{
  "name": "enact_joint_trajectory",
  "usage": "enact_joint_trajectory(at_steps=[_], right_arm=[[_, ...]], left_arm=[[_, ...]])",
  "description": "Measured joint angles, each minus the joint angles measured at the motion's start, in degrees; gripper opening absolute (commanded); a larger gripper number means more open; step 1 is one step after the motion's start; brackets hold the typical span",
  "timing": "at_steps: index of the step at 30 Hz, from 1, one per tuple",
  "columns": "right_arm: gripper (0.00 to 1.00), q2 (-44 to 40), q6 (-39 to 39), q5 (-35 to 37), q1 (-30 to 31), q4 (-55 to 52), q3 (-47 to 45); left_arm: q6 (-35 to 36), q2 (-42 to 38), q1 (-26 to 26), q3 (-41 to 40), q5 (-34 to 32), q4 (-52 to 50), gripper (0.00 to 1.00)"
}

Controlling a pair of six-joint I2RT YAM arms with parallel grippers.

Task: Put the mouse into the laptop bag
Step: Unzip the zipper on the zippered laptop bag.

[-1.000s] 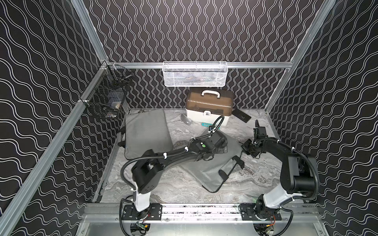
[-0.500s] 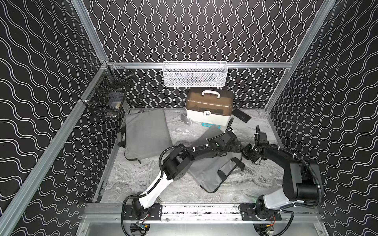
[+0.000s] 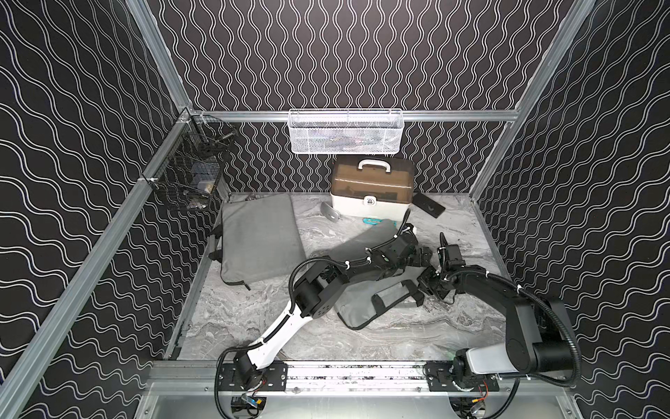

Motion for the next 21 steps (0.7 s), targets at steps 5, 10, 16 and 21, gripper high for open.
enact_joint_trajectory(at_steps=[5,10,16,21], right_arm=[[0.0,-4.02,0.0,-4.92,-4.26,0.09,-3.21],[0.0,-8.52,-0.96,-7.13,-4.44,1.62,-5.03],[0.0,-9.94,-1.18,-5.86,-4.52,2.58,-6.01],[0.0,-9.97,-1.16,-6.12,-4.42,5.55,-7.98]], left_arm=[[-1.99,-3.76,0.13,0.96,-3.19,-12.46,0.92],[-4.87,-9.57,0.39,0.55,-5.92,-30.16,0.92],[-7.8,-8.35,0.46,8.96,-6.03,-47.87,0.93],[-10.67,-6.71,1.53,12.13,-3.45,-53.77,0.94]])
